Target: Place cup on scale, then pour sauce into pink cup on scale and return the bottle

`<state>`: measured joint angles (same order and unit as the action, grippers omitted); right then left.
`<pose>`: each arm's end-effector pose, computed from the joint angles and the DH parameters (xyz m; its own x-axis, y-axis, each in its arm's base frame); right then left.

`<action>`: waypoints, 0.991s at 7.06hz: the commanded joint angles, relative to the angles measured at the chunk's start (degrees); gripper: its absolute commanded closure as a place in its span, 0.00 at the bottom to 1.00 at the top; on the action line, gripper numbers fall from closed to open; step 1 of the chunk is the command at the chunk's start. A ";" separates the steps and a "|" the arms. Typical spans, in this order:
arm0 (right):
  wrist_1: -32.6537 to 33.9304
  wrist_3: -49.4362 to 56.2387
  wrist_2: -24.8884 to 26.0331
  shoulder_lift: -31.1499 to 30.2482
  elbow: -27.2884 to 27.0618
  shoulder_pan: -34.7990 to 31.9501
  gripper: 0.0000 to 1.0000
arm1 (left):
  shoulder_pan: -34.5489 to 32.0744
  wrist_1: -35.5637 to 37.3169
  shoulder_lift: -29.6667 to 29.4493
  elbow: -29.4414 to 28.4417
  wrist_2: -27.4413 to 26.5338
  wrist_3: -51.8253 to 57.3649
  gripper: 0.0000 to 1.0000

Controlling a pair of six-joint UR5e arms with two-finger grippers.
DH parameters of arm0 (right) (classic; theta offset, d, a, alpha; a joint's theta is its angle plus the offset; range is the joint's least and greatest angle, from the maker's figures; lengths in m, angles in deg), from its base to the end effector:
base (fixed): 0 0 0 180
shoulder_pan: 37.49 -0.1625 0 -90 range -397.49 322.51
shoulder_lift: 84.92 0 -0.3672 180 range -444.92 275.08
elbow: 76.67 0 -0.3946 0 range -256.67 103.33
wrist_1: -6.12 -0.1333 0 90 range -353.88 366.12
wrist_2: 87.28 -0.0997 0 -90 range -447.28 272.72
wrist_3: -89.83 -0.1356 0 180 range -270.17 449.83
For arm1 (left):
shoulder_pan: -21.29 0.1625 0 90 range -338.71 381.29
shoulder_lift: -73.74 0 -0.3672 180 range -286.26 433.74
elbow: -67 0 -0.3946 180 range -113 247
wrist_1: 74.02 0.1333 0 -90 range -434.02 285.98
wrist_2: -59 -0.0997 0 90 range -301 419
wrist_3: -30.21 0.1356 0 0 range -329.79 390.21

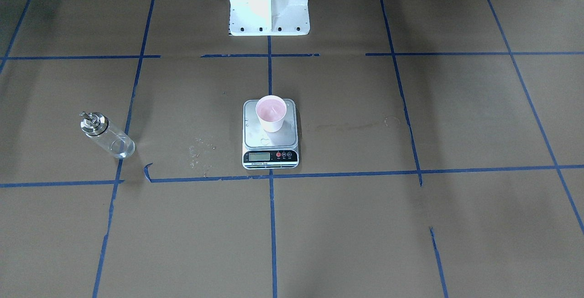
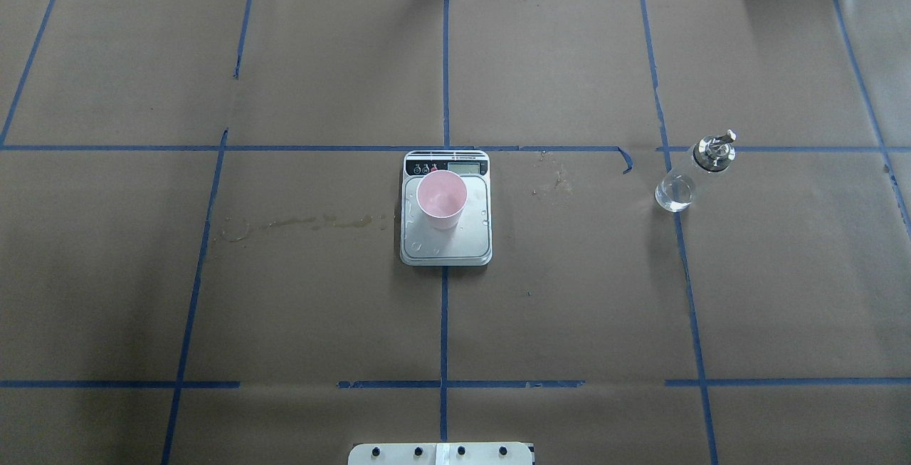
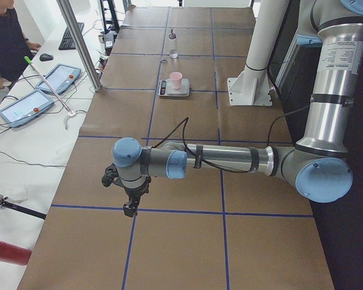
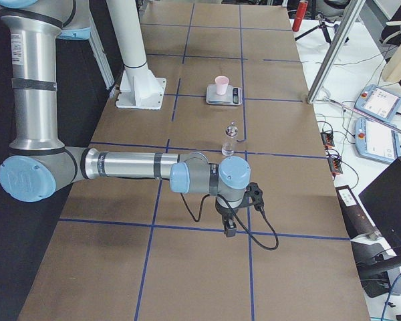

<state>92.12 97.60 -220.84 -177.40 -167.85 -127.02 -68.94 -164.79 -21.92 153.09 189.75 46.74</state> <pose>0.0359 -0.4831 0.6318 0.7166 -0.1731 0.6757 0.1061 0.9845 0.1397 -0.0469 -0.5346 0.6141 0.7275 0.3088 -0.6127 -0.2117 0.9504 0.2277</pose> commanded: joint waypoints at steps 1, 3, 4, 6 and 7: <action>-1.37 -5.71 -2.65 0.02 -0.39 -0.03 0.00 | -0.38 0.33 -0.23 -0.48 -0.05 1.06 0.00; -1.11 -9.62 -4.34 0.02 -1.81 -0.03 0.00 | -0.30 0.85 -0.58 -0.39 0.03 0.35 0.00; -1.02 -9.70 -4.34 0.11 -1.81 -0.03 0.00 | -0.30 1.72 -0.58 -0.13 0.03 -3.13 0.00; -0.93 -9.70 -4.34 -0.06 -1.72 -0.03 0.00 | -0.30 1.56 -0.58 1.01 0.12 -12.20 0.00; -0.93 -9.79 -4.34 -0.06 -1.63 -0.03 0.00 | -0.30 1.47 -0.41 1.10 0.21 -11.78 0.00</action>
<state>91.16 87.89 -225.18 -177.40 -169.56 -127.05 -69.23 -163.25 -22.47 153.86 189.88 36.09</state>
